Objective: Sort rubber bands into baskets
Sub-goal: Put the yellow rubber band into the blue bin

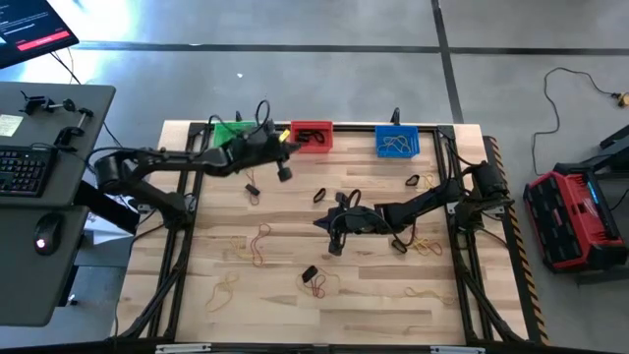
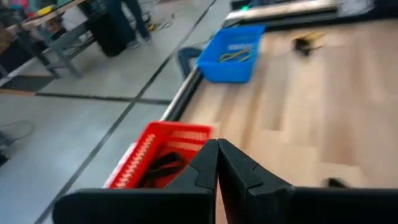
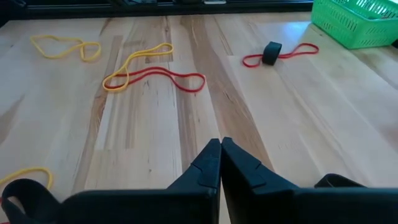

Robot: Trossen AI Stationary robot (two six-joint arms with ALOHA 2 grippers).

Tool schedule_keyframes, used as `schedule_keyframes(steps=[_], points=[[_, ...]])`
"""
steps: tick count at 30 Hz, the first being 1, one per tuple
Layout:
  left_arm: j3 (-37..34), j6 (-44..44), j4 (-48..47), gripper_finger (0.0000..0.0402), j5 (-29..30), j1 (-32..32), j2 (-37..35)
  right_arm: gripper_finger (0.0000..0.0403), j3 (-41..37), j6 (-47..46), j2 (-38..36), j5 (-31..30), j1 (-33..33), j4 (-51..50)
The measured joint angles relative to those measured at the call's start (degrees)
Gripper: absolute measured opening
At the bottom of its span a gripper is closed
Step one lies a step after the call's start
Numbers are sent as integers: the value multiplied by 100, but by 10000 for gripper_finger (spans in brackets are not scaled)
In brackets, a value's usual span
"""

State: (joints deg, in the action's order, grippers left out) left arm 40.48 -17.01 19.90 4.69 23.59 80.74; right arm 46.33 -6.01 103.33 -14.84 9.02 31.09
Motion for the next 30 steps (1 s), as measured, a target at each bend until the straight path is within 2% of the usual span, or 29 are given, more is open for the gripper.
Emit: schedule_keyframes(steps=[9,17,25,30], points=[[-641,346,504,0,53,-930,-464,0,0,-153,0,440,4,43],[-1057,573,1440,0,51,-1481,-462,0,50,-147,0,369,4,44],[-1587,1038,2081,0,4,-1547,-462,0,170,58,-40,-654,283,-110],[-1844,1144,2437,0,2,-1552,-462,0,164,94,-425,-1203,455,-928]])
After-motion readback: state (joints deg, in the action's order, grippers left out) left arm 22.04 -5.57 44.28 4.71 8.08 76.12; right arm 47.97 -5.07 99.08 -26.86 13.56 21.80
